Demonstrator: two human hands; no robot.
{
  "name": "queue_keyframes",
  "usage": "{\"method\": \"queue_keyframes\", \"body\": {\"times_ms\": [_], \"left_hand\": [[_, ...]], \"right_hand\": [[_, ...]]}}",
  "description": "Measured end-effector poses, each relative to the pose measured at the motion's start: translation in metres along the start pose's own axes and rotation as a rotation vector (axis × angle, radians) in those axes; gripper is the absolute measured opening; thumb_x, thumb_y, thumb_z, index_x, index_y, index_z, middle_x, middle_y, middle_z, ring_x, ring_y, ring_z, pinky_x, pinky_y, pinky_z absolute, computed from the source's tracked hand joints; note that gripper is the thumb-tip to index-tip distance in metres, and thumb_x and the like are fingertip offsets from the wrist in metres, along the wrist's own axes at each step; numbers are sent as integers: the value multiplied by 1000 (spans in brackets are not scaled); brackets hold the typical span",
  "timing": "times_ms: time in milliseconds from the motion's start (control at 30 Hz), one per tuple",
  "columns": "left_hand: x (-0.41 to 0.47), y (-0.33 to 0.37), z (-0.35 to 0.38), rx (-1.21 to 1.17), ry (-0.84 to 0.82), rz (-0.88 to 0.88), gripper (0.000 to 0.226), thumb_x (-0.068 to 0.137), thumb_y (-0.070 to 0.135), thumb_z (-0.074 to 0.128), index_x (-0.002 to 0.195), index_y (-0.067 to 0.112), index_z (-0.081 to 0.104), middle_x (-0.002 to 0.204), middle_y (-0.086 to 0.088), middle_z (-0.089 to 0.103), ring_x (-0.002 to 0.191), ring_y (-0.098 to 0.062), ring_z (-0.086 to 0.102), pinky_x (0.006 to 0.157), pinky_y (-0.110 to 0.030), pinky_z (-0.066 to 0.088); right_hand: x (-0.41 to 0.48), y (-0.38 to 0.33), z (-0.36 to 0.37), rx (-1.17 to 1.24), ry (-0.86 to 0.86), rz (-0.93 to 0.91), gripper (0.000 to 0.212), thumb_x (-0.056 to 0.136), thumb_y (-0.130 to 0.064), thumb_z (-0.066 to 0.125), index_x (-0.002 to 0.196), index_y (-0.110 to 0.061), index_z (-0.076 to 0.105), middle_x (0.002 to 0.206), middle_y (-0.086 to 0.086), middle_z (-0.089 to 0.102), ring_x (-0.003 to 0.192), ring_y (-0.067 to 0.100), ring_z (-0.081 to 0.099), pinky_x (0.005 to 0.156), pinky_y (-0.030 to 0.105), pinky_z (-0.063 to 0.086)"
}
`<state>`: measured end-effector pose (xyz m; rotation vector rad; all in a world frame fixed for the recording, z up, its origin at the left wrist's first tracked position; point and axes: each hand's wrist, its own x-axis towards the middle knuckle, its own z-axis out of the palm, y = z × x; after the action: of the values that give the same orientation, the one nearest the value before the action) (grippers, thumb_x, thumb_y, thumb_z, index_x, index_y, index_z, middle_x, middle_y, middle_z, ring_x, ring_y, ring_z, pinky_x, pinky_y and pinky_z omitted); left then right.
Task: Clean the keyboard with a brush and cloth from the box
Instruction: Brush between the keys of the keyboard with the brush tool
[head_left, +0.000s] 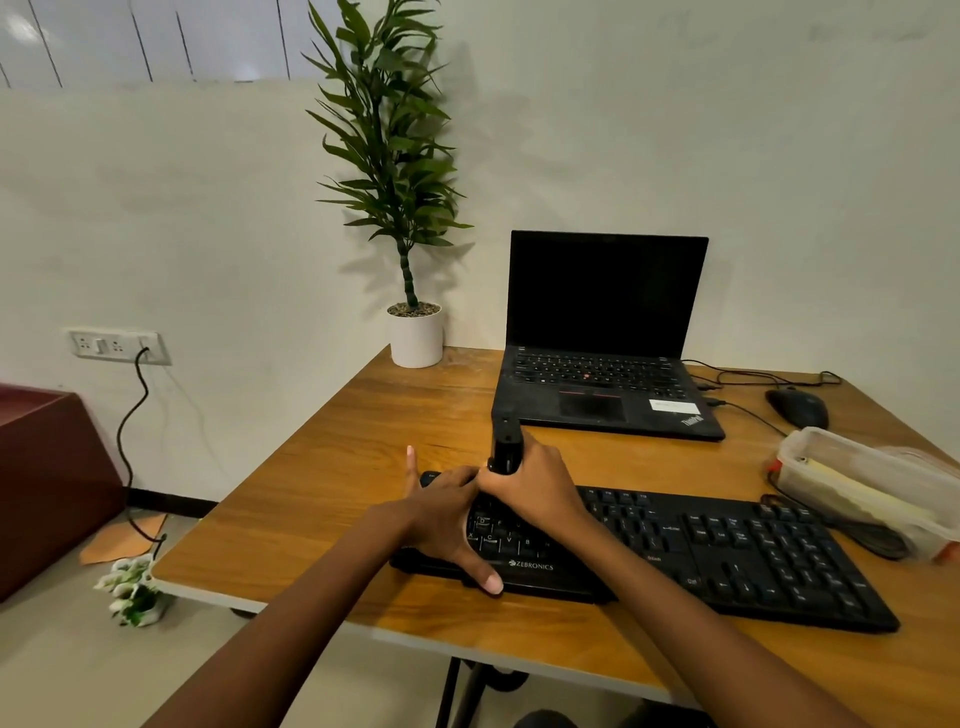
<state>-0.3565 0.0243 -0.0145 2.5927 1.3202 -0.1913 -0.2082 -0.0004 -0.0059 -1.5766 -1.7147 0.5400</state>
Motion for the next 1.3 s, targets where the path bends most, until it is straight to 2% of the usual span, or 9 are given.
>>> {"method": "queue_keyframes", "body": {"times_ms": [133,267,433,600,733,933,1033,1133,1300], "left_hand": [[2,-3,2,8,-10,6,133,56,80,64,151,22,-10,159,2,-5,146,-19,-9,92,-67,-33],[1,-1,0,-1,-17,25,139,41,87,55,151,25,-2,158,5,3,146,-19,-3,93,-67,-32],[2,-2,1,27,-17,-5,130,62,74,66,150,21,-14,159,1,-6,146,-20,-10,94,-67,-31],[-1,1,-1,12,-5,-1,126,60,74,67,151,23,-3,158,3,3,146,-19,-4,94,-67,-31],[-4,1,-1,12,-16,-9,129,61,75,66,150,23,-12,159,1,-5,146,-20,-11,94,-67,-31],[-21,-26,16,-160,97,-32,154,24,103,33,146,26,-24,156,5,-22,143,-22,-20,99,-55,-30],[-32,-37,37,-379,174,-54,149,31,99,47,141,31,-27,155,8,-25,144,-19,-16,111,-46,-21],[-37,-32,45,-570,261,-67,147,38,86,64,143,32,-22,156,9,-17,139,-10,-17,114,-38,-8],[-38,-34,53,-703,287,-107,145,41,74,78,146,39,-15,159,10,-4,146,-22,-4,118,-51,13]], "right_hand": [[-6,3,-5,30,-40,37,22,71,-31,68,74,-23,48,70,-2,55,63,14,53,57,31,44],[9,-5,-5,-108,44,16,30,73,-36,67,91,-18,52,79,-1,59,73,18,58,61,31,47],[-14,2,-5,98,-44,62,22,73,-30,68,72,-27,46,71,-3,56,65,12,56,58,30,48],[2,-5,-5,-75,52,66,29,72,-38,65,92,-20,51,80,-1,60,74,19,59,61,32,47],[-18,-2,-1,89,7,81,23,73,-31,68,85,-20,52,73,-1,60,66,16,59,58,33,50],[-15,4,-38,229,61,163,28,77,-32,72,89,-10,61,79,6,69,50,11,59,43,19,45],[-17,2,-39,402,-109,219,37,76,-27,75,101,-6,59,83,10,70,51,13,61,47,20,48],[-14,-1,-30,318,-118,177,36,75,-20,75,102,-12,53,89,8,66,61,18,64,53,25,53],[-15,-7,-19,221,-16,34,32,76,-19,74,93,-23,47,81,-1,61,59,12,58,52,21,50]]}}
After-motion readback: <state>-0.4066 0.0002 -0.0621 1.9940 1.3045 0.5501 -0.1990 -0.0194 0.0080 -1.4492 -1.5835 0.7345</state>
